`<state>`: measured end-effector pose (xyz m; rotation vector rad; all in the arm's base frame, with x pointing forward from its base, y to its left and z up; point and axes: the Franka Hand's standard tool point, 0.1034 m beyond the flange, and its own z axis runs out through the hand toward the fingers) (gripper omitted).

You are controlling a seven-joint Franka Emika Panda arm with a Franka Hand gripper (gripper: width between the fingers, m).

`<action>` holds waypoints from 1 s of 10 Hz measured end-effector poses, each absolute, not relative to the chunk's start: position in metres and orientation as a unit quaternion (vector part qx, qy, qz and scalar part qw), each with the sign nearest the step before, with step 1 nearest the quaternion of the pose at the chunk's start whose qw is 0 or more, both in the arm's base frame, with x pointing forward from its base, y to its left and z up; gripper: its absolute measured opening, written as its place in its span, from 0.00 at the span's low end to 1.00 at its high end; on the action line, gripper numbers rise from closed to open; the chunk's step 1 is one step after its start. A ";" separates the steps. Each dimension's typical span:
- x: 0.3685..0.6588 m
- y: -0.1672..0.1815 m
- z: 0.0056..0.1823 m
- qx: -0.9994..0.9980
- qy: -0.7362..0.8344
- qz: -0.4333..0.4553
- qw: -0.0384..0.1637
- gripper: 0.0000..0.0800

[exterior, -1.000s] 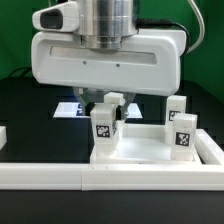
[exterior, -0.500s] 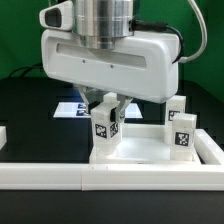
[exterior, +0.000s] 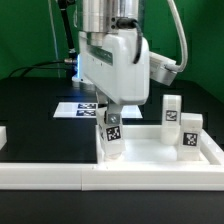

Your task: Assemble square table

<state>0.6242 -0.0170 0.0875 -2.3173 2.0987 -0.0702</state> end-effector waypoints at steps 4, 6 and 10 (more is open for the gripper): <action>0.621 0.005 0.087 -0.577 0.816 -0.032 0.015 0.36; 0.621 0.005 0.087 -0.591 0.806 -0.032 0.013 0.36; 0.625 0.010 0.088 -0.778 0.627 -0.041 -0.002 0.80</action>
Offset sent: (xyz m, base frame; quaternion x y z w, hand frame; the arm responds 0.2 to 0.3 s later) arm 0.0105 0.0239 -0.0003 0.0351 0.0062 0.2937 0.9552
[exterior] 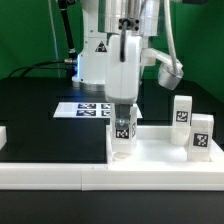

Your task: Assemble square table

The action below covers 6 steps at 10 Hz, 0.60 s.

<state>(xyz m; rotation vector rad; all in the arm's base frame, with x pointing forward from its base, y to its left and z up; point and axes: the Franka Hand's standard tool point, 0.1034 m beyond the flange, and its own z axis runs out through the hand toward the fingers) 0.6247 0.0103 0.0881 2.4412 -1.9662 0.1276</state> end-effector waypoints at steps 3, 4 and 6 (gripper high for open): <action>0.624 0.008 0.087 0.836 -0.548 0.040 0.007 0.81; 0.624 0.008 0.087 0.850 -0.525 0.040 0.008 0.81; 0.624 0.008 0.087 0.882 -0.470 0.039 0.010 0.81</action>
Offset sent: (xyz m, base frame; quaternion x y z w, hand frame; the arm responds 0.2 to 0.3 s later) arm 0.0000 0.0000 0.0000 0.0000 0.0000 -0.1296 0.9916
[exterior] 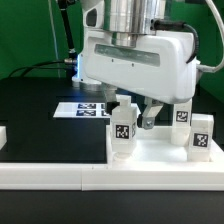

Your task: Assemble square table

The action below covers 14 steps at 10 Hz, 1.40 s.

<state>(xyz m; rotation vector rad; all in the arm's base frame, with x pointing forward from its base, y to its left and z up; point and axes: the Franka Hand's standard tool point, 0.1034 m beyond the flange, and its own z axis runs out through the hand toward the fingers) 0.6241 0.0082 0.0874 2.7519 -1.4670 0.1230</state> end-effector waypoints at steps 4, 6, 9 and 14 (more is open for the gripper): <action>0.633 0.028 0.087 0.958 -0.280 0.068 -0.006 0.81; 0.632 0.024 0.087 0.973 -0.219 0.068 0.003 0.81; 0.632 0.024 0.086 0.974 -0.214 0.068 0.003 0.81; 0.626 0.012 0.085 0.974 -0.223 0.039 -0.015 0.81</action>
Offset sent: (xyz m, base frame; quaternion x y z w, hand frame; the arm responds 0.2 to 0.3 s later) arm 0.0086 0.0398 -0.0002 0.0430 -0.0260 -0.2410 0.9692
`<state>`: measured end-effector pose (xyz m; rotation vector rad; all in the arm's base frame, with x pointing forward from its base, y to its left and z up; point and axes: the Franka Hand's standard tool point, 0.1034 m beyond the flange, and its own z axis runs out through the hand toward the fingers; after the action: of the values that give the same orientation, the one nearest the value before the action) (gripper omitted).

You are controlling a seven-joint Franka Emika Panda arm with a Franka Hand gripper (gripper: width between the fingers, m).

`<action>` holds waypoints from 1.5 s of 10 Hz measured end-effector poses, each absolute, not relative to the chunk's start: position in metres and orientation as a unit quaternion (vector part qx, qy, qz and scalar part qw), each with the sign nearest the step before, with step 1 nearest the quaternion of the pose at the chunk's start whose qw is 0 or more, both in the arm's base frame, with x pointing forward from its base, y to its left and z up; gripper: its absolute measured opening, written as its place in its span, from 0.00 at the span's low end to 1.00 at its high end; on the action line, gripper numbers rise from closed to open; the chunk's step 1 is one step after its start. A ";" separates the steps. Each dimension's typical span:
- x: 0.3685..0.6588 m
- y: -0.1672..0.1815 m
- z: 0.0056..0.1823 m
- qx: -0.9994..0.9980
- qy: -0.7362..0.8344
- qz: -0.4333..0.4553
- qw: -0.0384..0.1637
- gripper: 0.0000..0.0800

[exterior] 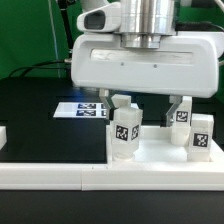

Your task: Assemble square table

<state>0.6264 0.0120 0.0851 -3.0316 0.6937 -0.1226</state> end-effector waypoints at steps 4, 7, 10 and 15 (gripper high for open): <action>0.627 0.014 0.084 -0.974 0.223 -0.044 0.013 0.49; 0.625 0.008 0.082 -0.968 0.246 -0.042 0.011 0.37; 0.625 0.007 0.082 -0.941 0.337 -0.041 0.015 0.37; 0.620 0.001 0.075 -0.752 0.654 -0.040 0.068 0.37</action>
Offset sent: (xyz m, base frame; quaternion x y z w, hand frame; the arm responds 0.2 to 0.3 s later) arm 0.0000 0.0000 0.0000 0.0000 0.0000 0.0000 1.0000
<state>0.6202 0.0005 0.0754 -2.2650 1.9714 -0.1219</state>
